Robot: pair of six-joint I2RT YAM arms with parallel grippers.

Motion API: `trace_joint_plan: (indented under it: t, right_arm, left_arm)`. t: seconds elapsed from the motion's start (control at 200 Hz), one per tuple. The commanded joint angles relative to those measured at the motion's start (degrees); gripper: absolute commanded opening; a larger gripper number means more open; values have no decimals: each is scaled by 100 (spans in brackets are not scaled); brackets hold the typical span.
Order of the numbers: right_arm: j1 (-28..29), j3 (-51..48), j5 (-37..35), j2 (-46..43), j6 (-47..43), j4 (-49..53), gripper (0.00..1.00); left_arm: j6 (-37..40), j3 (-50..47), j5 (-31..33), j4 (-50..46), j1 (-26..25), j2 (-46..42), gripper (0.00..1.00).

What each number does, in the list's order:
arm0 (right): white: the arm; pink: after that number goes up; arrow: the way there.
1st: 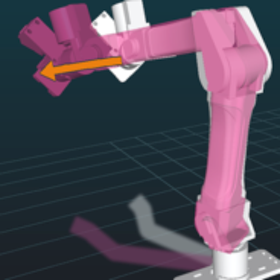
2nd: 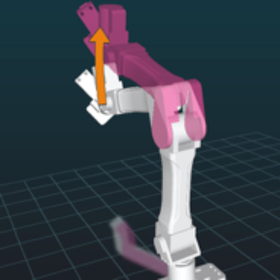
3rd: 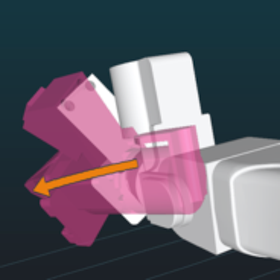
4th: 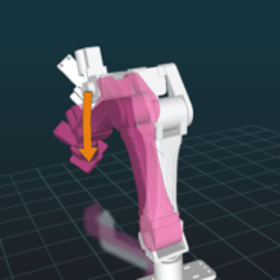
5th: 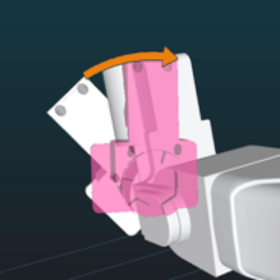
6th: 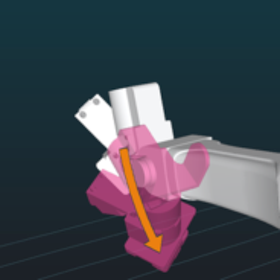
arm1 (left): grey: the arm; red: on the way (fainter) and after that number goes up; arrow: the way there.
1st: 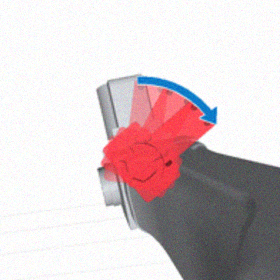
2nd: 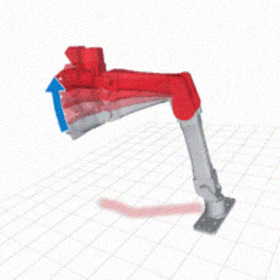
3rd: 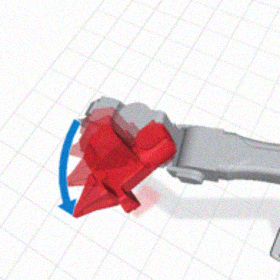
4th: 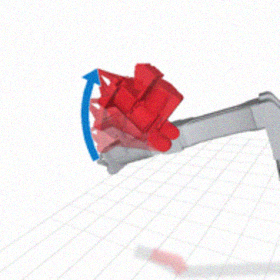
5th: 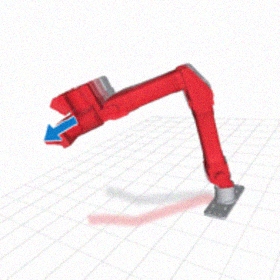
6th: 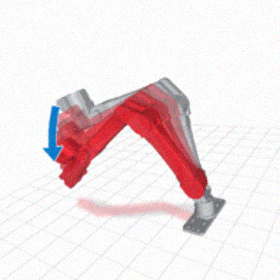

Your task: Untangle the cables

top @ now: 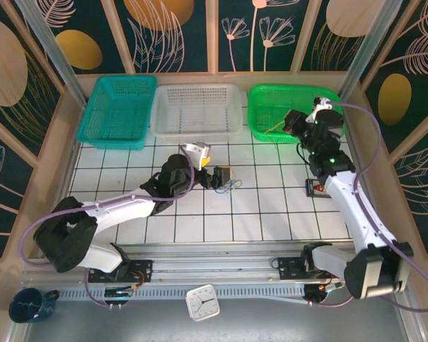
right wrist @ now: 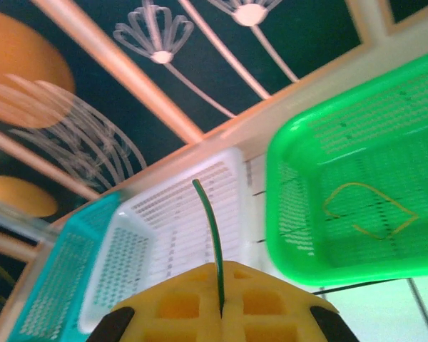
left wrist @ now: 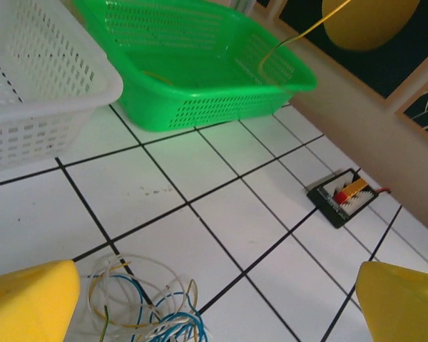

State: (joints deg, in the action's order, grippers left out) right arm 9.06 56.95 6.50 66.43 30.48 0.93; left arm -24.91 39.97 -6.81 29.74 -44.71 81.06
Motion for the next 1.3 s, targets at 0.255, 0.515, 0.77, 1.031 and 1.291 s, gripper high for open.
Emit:
trace_joint_plan:
  t: [0.255,0.515,0.77,1.031,1.291]
  right_arm:
    - [-1118,1224,249,1670,300,-606,0]
    - [-1410,2417,324,3201,536,-620,1]
    - [-1392,2839,1250,3895,503,-860,56]
    - [-1236,1104,1595,2533,623,-1703,57]
    - [-494,-398,1437,1077,437,-1716,57]
  left_arm:
    - [-478,-143,285,74,-27,-350,99]
    - [-443,-34,294,5,-27,-267,99]
    - [-460,78,321,-143,-23,-192,99]
    - [-563,-106,474,-73,-21,-296,99]
    - [-910,-178,820,-236,-16,-423,99]
